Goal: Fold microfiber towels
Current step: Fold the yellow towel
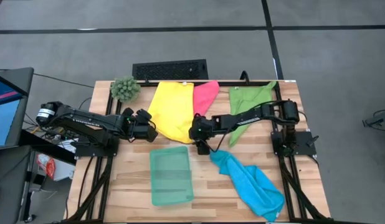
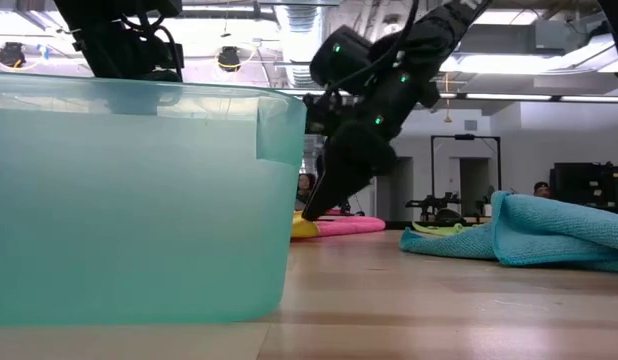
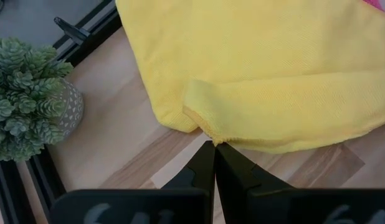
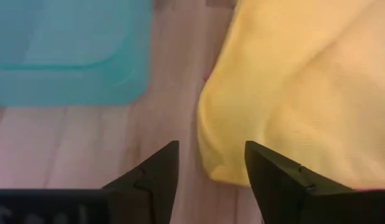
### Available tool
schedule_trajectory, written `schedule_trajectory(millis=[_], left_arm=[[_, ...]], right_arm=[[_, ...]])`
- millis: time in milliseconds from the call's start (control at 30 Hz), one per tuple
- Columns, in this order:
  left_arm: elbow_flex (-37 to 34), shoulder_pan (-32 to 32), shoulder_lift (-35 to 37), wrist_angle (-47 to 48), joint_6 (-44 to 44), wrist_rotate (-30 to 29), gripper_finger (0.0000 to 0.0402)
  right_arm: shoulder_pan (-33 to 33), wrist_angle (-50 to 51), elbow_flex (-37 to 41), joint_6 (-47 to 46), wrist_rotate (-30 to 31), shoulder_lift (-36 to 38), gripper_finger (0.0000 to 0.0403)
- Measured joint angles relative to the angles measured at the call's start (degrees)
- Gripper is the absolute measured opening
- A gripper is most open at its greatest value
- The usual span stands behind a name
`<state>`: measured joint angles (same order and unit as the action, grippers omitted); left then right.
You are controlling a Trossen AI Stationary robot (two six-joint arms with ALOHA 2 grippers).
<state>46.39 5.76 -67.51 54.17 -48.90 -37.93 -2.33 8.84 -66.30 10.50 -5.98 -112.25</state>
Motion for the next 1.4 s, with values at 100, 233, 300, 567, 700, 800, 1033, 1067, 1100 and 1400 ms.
schedule_trajectory(millis=[100,233,300,567,700,800,1033,1067,1100,1400], left_arm=[[0.0,0.0,0.0,0.0,0.0,0.0,0.0],[0.0,0.0,0.0,-0.1,0.0,0.0,0.0],[0.0,0.0,0.0,-0.1,0.0,0.0,0.0],[0.0,0.0,0.0,-0.1,-0.1,-0.1,0.0],[0.0,0.0,0.0,-0.1,-0.4,-0.1,0.0],[0.0,0.0,0.0,-0.1,-0.4,-0.3,0.0],[0.0,0.0,0.0,-0.1,-0.4,-0.3,0.0],[0.0,0.0,0.0,-0.1,-0.4,-0.3,0.0],[0.0,0.0,0.0,-0.2,-0.4,-0.3,0.0],[1.6,0.0,0.0,-0.4,0.2,2.2,0.0]], right_arm=[[0.0,0.9,0.3,0.0,0.1,-0.6,0.0208],[0.5,0.6,0.2,0.0,0.1,-1.5,0.0188],[1.0,0.9,0.3,0.0,0.1,-1.6,0.0172],[1.6,0.3,0.2,0.5,0.1,-0.9,0.0117],[1.6,0.1,0.2,0.5,0.1,-1.0,0.0114],[1.6,0.1,0.2,0.5,0.6,-1.0,0.0113],[2.0,-0.7,0.2,-0.1,4.4,-1.0,0.0062],[1.9,-0.4,0.2,-0.3,4.6,-1.0,0.0046],[1.9,-0.1,0.2,-0.4,4.6,-1.0,0.0027],[0.6,2.0,0.2,-4.5,4.8,3.7,0.0006]])
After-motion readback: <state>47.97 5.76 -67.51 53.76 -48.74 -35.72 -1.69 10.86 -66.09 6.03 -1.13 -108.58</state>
